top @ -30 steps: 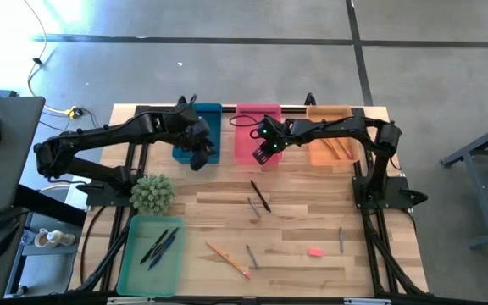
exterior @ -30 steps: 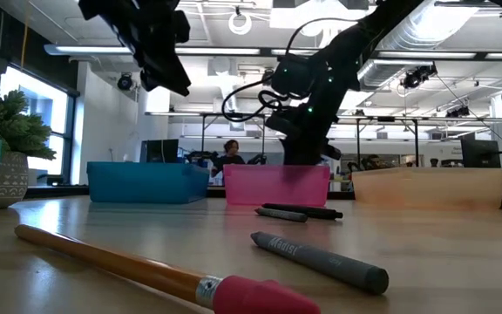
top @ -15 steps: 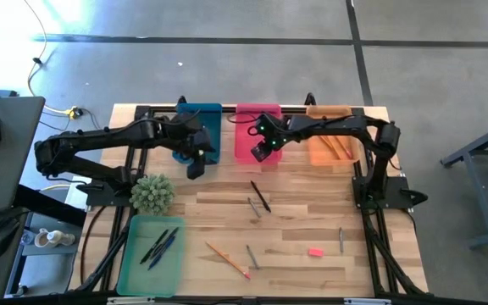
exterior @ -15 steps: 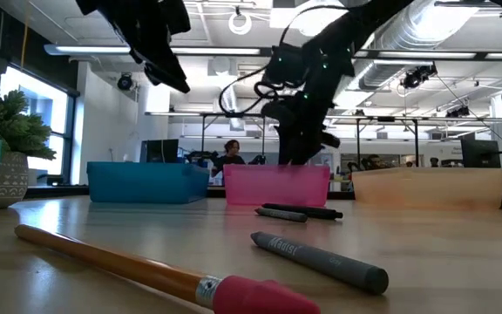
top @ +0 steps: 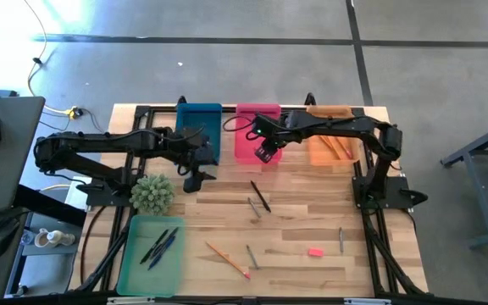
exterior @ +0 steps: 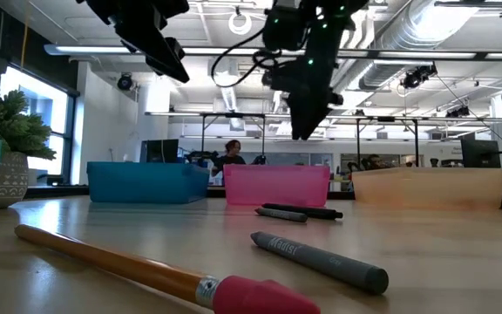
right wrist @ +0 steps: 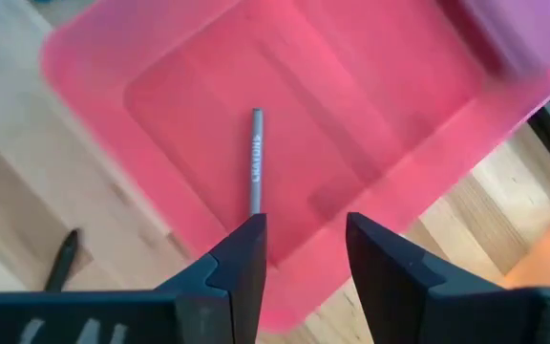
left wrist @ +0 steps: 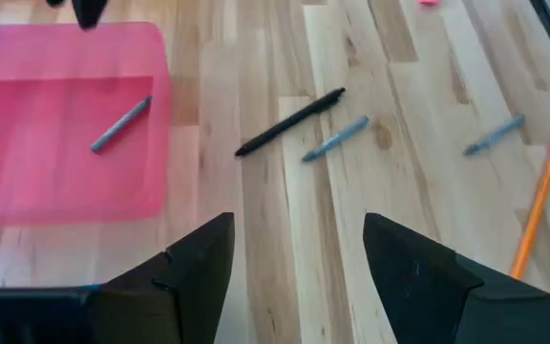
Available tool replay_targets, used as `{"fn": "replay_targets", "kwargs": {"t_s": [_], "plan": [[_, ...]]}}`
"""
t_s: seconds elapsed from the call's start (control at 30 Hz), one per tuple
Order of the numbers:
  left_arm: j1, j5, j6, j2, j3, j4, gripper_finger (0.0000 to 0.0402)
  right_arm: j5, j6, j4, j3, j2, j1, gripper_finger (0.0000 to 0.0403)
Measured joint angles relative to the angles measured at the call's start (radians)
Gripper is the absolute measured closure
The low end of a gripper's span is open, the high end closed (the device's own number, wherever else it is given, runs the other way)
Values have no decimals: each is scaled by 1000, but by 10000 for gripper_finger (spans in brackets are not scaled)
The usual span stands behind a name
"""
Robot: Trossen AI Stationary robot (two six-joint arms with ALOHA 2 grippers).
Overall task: Sort crayons/erasers/pens/pencils in bins
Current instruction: Put the pencil into the transparent orange bin
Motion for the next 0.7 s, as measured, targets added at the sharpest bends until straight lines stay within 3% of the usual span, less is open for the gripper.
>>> {"fn": "replay_targets", "kwargs": {"t_s": [0.2, 0.47, 0.7], "plan": [[-45, -100, 20, 1, 71, -127, 179, 24, 51, -19, -132, -149, 41, 265], [-155, -89, -10, 10, 129, -156, 179, 41, 231, -16, -259, -352, 141, 266], [-296, -96, -139, 58, 129, -162, 179, 46, 339, -24, -279, -405, 214, 266]]}}
